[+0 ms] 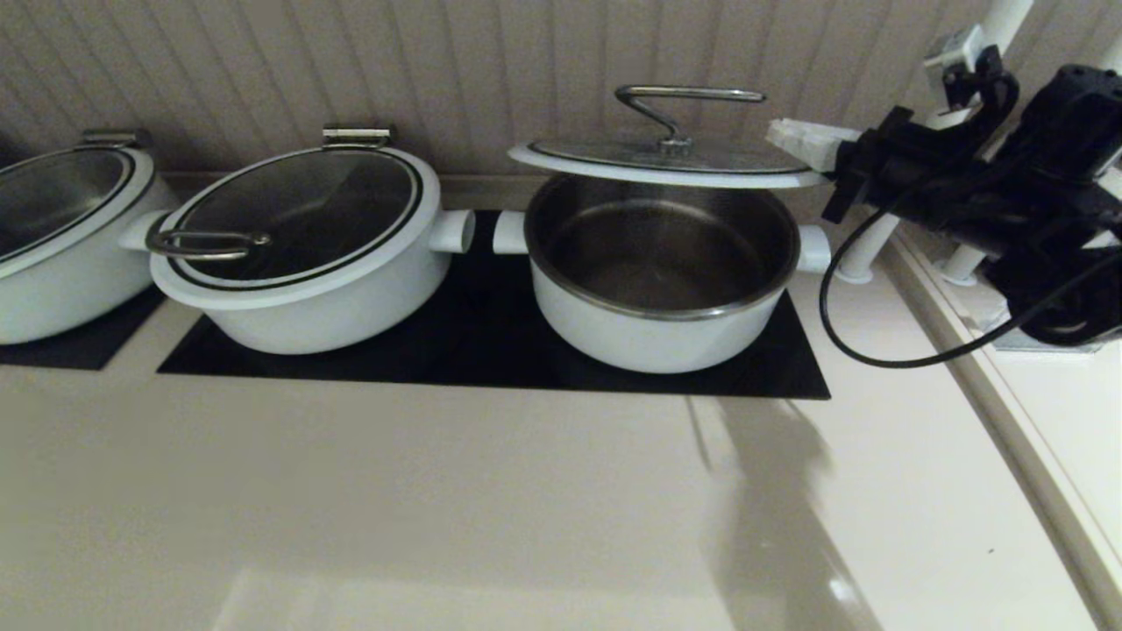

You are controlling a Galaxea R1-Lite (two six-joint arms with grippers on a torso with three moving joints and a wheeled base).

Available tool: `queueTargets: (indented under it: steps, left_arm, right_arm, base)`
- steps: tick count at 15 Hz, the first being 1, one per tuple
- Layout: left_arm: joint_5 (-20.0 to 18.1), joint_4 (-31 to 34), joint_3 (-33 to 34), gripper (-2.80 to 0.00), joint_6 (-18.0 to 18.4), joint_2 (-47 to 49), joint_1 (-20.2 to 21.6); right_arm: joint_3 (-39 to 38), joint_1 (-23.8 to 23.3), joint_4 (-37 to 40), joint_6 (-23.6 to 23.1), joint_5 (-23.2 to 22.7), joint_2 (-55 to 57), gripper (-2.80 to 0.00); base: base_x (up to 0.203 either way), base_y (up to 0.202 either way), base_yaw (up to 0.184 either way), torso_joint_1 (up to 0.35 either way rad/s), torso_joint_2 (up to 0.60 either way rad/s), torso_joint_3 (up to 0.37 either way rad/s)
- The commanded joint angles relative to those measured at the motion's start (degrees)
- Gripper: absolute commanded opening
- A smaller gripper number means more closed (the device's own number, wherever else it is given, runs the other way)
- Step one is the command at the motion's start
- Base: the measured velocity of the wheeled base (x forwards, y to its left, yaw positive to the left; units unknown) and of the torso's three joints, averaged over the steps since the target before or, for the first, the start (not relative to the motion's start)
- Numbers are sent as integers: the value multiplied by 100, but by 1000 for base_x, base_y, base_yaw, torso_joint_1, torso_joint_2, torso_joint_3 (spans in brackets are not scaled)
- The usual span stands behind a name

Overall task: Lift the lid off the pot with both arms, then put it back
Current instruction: Close the pot lid

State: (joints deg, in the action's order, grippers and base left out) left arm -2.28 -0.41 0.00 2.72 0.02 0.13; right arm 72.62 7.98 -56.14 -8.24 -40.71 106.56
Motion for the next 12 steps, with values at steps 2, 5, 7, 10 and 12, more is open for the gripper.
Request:
queueTargets:
  steps: [2,5,7,10,12]
  left_arm:
    - [-1,-2,0,-280,1,-2,4]
    - [-1,-2,0,-280,1,-2,4]
    - [-1,-2,0,-280,1,-2,4]
    - [-1,-2,0,-280,1,-2,4]
    - [-1,-2,0,-280,1,-2,4]
  right_arm:
    - [-302,1,-159,-11,-25,-3,-280]
    - [-688,17,-440,-11,-16,1,-280]
    - [-823,52,-562,-11,-16,5,-280]
    - [-942,107,-582,-20,-7,5,-280]
    - [-978,150,-654,-20,2,68,-280]
  base:
    - [0,0,0,0,0,0]
    - [0,0,0,0,0,0]
    - [0,0,0,0,0,0]
    - [0,0,0,0,0,0]
    - [0,0,0,0,0,0]
